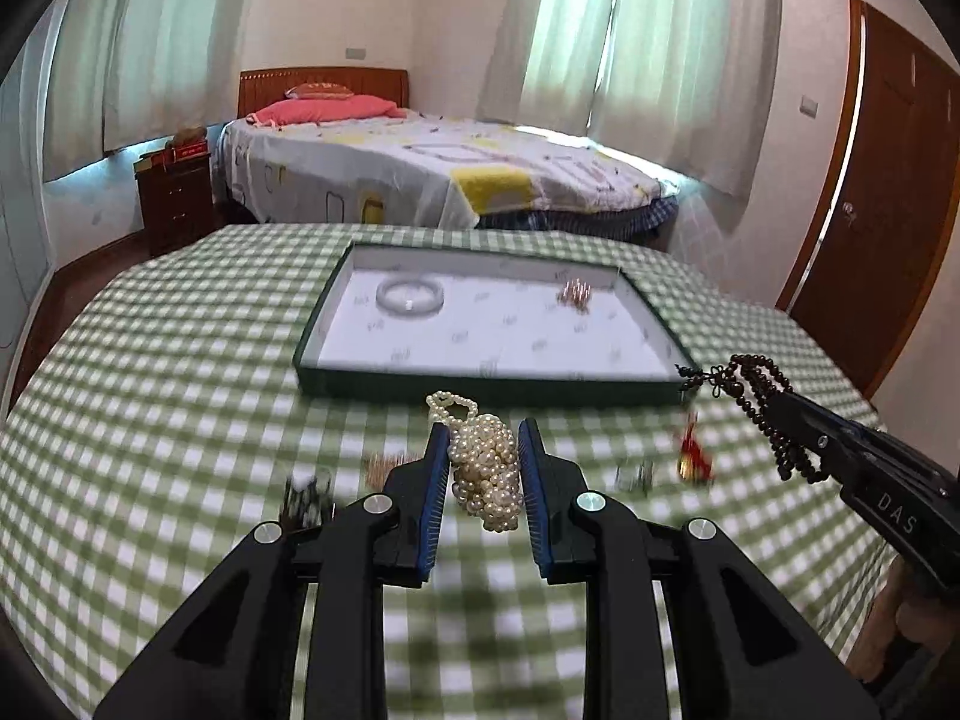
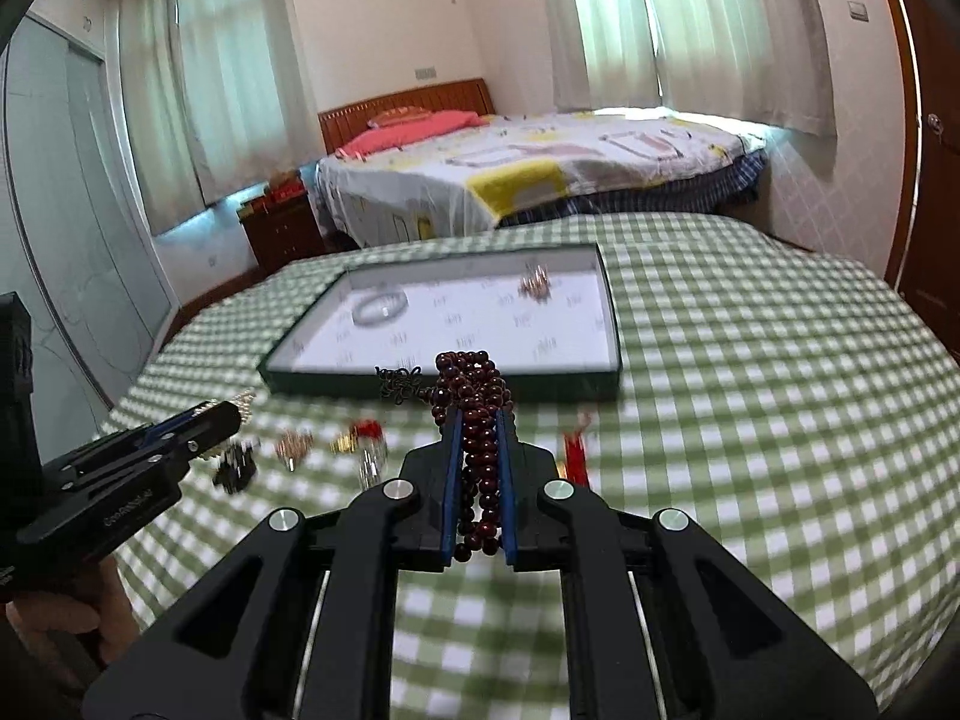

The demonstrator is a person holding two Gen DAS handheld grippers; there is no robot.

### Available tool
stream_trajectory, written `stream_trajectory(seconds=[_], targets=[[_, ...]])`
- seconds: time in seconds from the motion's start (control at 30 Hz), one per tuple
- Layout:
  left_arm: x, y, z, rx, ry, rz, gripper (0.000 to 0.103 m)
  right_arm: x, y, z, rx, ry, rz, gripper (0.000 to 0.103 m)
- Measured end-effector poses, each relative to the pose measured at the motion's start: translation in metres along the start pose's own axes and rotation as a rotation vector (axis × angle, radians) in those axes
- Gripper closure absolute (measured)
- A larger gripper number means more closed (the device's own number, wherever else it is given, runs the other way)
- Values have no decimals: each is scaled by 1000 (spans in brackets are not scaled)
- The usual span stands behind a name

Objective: Organize jewelry
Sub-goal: 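Carry the pearl strand and bead bracelet into the tray and open both tools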

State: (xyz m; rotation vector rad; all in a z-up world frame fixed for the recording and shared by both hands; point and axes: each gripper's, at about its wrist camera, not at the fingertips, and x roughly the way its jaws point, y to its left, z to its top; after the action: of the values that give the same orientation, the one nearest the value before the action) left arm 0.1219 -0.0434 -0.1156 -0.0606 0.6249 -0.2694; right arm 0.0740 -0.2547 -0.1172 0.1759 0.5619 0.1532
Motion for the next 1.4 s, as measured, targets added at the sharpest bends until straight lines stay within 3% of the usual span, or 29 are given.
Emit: stream_trajectory(seconds=[0.3,0.53,0.9,1.17,1.4], targets=[[35,-7,64,39,-90,-5,79,48,-7,58,-15,-51,-16,92],[88,-11,100,55,-89,7,79,104,-22,90,-13,-33,-41,92],[192,-6,105,47,122,34,79,193,-52,87,6,146,-75,92],[227,-2,106,35,255,48,79,228,-58,81,-2,265,-101,92],[243,2,102,32,328,61,78,239,-62,81,1,300,-114,92]])
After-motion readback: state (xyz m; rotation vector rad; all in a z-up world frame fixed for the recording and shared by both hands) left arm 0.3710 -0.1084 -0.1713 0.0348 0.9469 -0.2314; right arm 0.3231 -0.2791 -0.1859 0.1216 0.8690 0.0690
